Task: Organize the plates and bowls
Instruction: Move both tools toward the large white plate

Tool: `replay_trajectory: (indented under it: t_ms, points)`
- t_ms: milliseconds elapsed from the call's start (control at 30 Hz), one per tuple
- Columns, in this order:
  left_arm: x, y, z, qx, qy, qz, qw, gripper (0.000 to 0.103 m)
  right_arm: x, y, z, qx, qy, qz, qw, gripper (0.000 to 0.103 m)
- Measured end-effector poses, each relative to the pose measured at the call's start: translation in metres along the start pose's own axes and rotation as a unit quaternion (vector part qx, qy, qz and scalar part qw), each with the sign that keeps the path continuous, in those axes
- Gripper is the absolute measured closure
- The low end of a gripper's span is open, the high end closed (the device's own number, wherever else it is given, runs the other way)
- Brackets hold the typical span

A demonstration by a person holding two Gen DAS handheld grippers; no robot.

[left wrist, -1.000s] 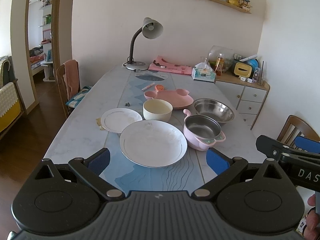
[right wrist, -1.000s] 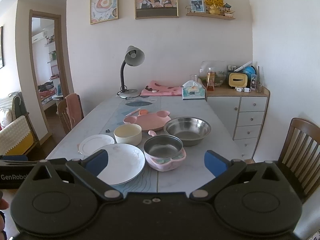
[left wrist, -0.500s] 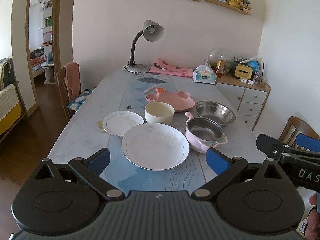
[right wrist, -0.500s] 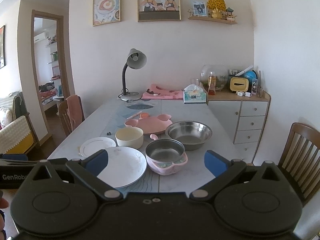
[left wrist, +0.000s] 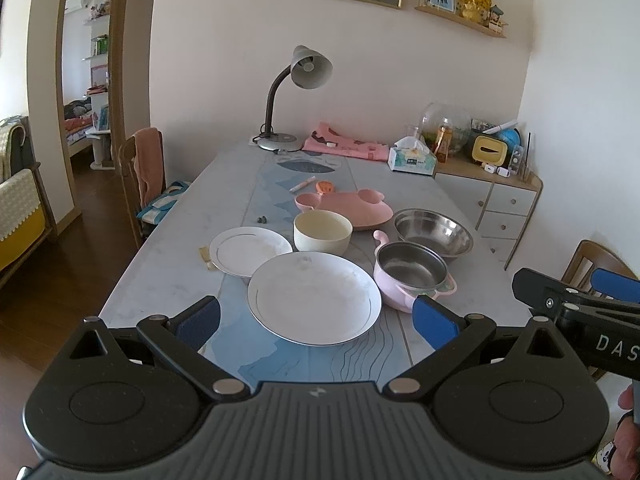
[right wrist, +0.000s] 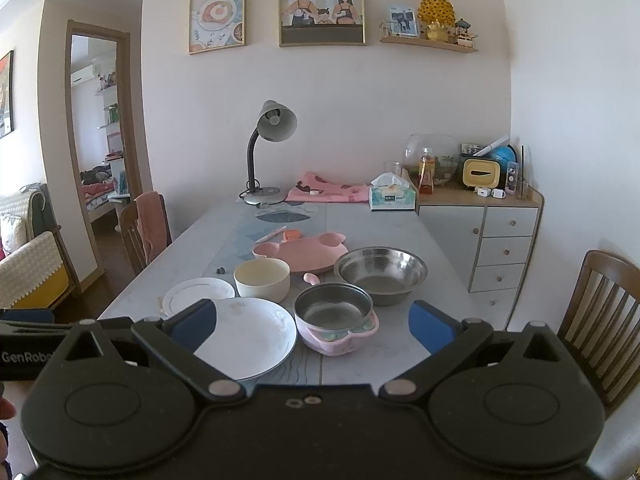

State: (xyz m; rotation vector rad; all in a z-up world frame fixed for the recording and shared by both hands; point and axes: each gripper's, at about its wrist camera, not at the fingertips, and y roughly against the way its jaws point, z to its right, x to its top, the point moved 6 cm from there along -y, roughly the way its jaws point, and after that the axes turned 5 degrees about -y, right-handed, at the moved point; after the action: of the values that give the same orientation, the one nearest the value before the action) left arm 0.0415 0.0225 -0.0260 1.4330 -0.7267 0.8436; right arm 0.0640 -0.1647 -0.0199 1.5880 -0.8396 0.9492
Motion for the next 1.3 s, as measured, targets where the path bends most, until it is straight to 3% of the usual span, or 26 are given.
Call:
replay_trajectory:
  t_ms: [633, 1067, 1300]
  points:
    - [0.019, -0.029, -0.003, 0.016, 0.004, 0.008, 0.9998, 0.000, 0.006, -0.035, 0.003, 0.012, 0.017, -0.011, 1.000, 0.000]
    - [0.028, -0.101, -0.012, 0.033, 0.008, -0.028, 0.9990, 0.000, -0.010, -0.105, 0.010, 0.032, 0.006, -0.082, 0.996, 0.002]
    - [0.012, -0.162, -0.029, 0.035, 0.003, -0.089, 0.9955, 0.000, -0.039, -0.148, 0.015, 0.034, -0.009, -0.158, 0.987, 0.012]
